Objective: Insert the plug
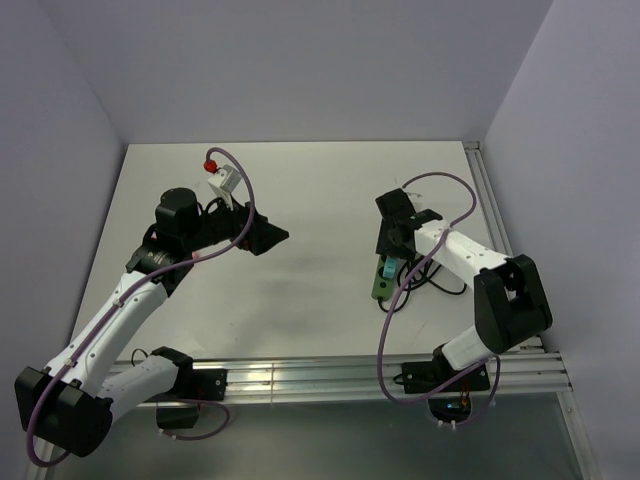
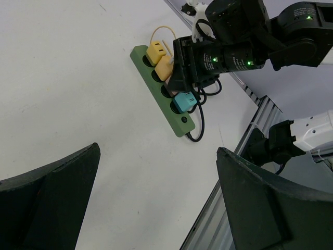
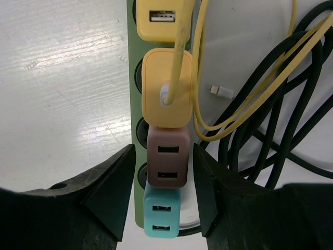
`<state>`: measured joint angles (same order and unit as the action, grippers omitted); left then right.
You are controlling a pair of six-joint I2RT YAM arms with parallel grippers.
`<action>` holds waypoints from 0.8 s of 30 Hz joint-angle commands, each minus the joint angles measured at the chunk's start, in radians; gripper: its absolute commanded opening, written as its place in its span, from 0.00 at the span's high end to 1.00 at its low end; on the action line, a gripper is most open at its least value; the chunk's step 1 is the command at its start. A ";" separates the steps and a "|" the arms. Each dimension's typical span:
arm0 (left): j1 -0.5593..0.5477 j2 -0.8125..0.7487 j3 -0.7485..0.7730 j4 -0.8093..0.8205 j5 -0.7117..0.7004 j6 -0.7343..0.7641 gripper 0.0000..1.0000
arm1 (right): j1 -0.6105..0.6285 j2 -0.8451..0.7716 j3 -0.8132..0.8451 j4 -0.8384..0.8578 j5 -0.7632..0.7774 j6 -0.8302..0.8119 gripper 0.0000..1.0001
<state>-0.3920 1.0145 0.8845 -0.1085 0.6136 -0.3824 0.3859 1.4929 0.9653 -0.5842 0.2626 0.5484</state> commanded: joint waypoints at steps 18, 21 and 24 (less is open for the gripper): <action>-0.001 0.002 -0.002 0.050 0.015 0.013 0.00 | 0.031 -0.010 0.056 0.067 -0.027 -0.042 0.45; -0.001 0.001 -0.001 0.049 0.017 0.014 0.00 | 0.034 0.000 0.066 0.034 0.013 -0.033 0.43; -0.001 0.002 -0.001 0.049 0.017 0.013 0.01 | 0.034 -0.023 0.052 0.034 0.033 -0.035 0.41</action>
<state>-0.3920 1.0187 0.8845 -0.1081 0.6132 -0.3824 0.4129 1.4982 0.9817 -0.5655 0.2539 0.5152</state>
